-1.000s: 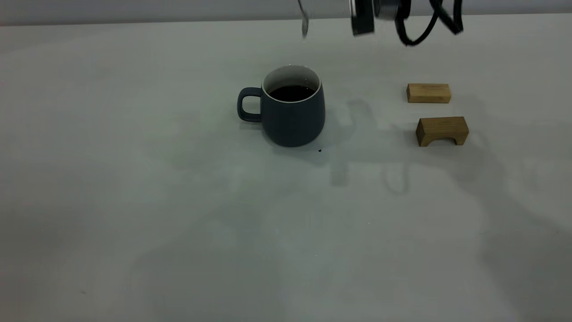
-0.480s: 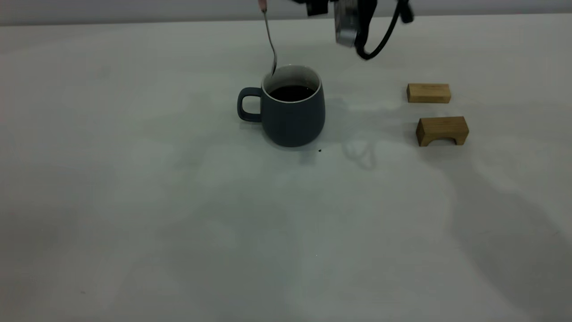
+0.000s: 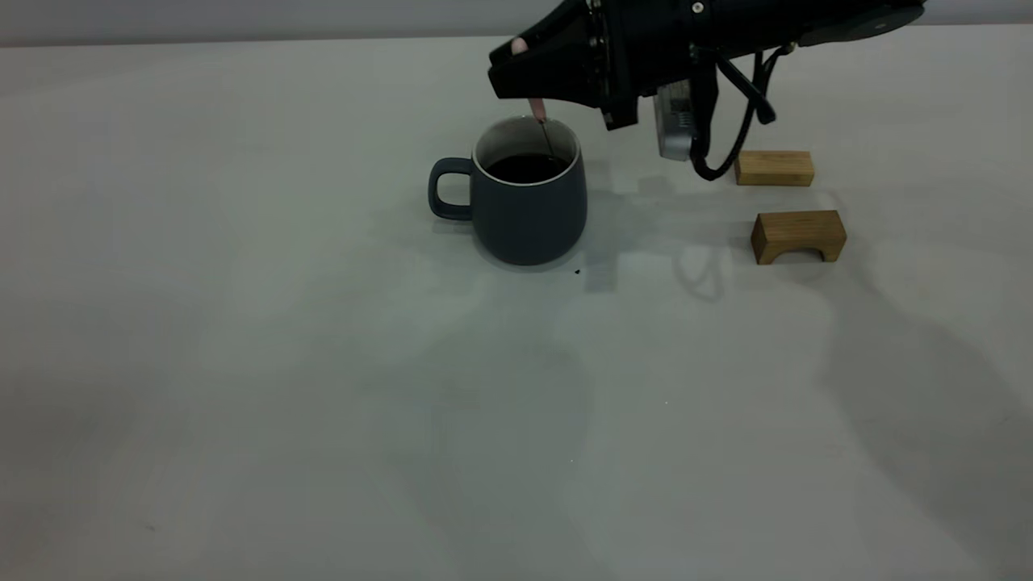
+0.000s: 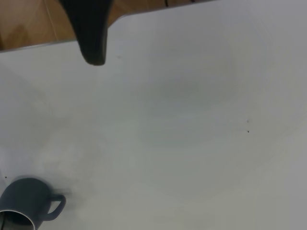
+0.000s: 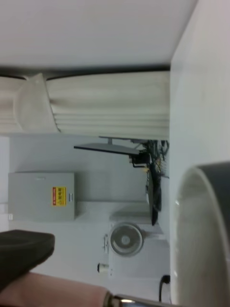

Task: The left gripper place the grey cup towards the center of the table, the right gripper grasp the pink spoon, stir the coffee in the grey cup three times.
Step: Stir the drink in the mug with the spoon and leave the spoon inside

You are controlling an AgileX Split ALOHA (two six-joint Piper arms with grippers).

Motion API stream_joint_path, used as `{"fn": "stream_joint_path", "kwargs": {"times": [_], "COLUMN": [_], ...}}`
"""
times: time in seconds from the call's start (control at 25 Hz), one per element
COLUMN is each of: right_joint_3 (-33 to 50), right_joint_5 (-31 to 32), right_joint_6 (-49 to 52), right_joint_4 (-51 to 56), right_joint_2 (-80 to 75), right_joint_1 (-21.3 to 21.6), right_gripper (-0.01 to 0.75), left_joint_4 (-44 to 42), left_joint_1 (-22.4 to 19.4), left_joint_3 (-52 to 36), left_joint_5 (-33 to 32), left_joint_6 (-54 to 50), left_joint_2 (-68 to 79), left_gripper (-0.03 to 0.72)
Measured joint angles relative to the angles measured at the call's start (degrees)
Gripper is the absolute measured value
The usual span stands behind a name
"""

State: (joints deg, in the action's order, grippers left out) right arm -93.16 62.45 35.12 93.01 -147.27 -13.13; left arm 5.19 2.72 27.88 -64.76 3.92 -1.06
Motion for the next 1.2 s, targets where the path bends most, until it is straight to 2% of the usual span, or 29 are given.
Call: {"fn": "stream_joint_path", "kwargs": {"times": [0.16, 0.36, 0.56, 0.72, 0.96, 1.2], "right_joint_3": [0.00, -0.90, -5.58, -6.26, -6.26, -6.33], "right_joint_5": [3.02, 3.28, 3.28, 1.54, 0.51, 3.72], "right_joint_6": [2.34, 3.00, -2.05, -6.27, -6.92, -3.58], "right_joint_4": [0.22, 3.83, 7.16, 7.24, -0.19, -6.25], "right_joint_2": [0.00, -2.17, -4.65, -4.84, -4.86, -4.70], "right_joint_1": [-0.38, -1.39, -2.42, -2.23, -0.25, 0.32], "right_gripper": [0.130, 0.130, 0.130, 0.130, 0.130, 0.130], "left_joint_4": [0.03, 0.03, 0.03, 0.03, 0.03, 0.03], "left_joint_1": [0.00, 0.00, 0.00, 0.00, 0.00, 0.00], "left_joint_3": [0.00, 0.00, 0.00, 0.00, 0.00, 0.00], "left_joint_5": [0.00, 0.00, 0.00, 0.00, 0.00, 0.00], "left_joint_6": [0.00, 0.00, 0.00, 0.00, -0.08, -0.08], "left_joint_2": [0.00, 0.00, 0.00, 0.00, 0.00, -0.05], "left_gripper": [0.519, 0.519, 0.519, 0.519, 0.519, 0.519]}}
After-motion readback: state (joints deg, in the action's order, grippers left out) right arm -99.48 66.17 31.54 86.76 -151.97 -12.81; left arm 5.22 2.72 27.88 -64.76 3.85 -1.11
